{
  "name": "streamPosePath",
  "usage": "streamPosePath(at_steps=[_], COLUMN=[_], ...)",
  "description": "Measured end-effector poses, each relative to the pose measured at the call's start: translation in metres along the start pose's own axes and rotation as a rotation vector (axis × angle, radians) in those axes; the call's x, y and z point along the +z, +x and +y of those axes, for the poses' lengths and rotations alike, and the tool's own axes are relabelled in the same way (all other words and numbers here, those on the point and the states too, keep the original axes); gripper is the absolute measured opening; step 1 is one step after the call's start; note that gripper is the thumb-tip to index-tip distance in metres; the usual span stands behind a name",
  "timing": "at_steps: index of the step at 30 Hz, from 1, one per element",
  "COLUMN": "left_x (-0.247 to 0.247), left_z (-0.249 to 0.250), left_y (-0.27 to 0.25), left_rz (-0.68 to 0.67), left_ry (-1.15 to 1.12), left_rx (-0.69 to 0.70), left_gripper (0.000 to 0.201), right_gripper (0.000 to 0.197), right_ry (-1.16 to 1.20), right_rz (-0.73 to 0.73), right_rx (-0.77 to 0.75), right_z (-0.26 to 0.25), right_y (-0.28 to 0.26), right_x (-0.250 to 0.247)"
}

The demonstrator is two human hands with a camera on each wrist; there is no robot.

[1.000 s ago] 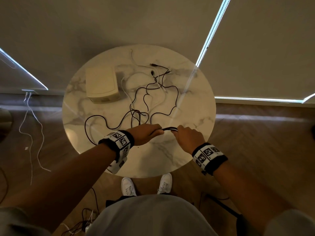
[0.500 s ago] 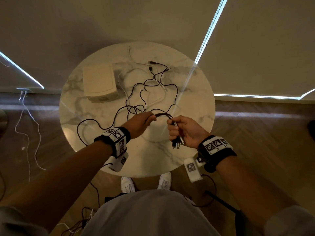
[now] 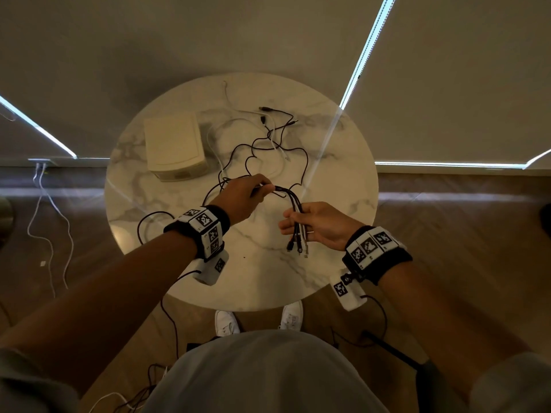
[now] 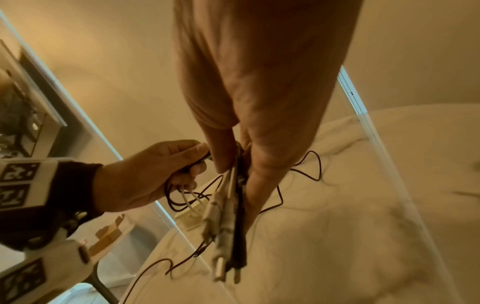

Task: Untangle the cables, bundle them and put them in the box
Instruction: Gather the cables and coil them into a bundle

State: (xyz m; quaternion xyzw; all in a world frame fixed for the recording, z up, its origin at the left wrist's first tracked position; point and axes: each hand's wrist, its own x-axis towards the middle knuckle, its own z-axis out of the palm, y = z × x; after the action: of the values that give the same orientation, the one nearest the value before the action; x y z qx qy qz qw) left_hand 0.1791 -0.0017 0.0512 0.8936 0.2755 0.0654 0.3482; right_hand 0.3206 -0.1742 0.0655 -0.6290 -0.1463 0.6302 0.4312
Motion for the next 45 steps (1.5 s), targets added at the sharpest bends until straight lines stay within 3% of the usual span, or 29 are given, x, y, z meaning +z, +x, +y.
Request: streamPosePath(at_steps=[4, 10, 16, 24, 38, 45], left_x=[0.001, -0.001, -0.005, -0.012, -0.010, -0.015], left_z=[0.004, 0.005, 0.010, 0.012, -0.001, 0.004], left_y=[0.002, 0.001, 0.003, 0.006, 0.008, 0.010], left_rz=[-0.008, -0.053, -0.029, -0.067, -0.126, -0.057], left_ry=[0.008, -0.031, -0.020, -0.009, -0.019, -0.065], left_rx=[0.016, 0.012, 0.100, 0.131, 0.092, 0.033], left_gripper=[0.030, 0.029, 0.029, 0.028, 0.026, 0.024], right_gripper=[0.032, 0.037, 0.039, 0.043, 0.031, 0.030], right_ry=[-0.052, 0.112, 0.257, 0.313, 0.094, 0.342], right_rz=[0.044, -0.109, -0.209, -0.220, -0.161, -0.118], right_rx=[-0.008, 0.016, 0.003, 0.050, -0.033, -0.050], right_z=[0.000, -0.008, -0.006, -0.009, -0.011, -0.010], right_y=[0.001, -0.009, -0.015, -0.018, -0.006, 0.003], right_x=[0.000, -0.009, -0.017, -0.013, -0.010, -0.008])
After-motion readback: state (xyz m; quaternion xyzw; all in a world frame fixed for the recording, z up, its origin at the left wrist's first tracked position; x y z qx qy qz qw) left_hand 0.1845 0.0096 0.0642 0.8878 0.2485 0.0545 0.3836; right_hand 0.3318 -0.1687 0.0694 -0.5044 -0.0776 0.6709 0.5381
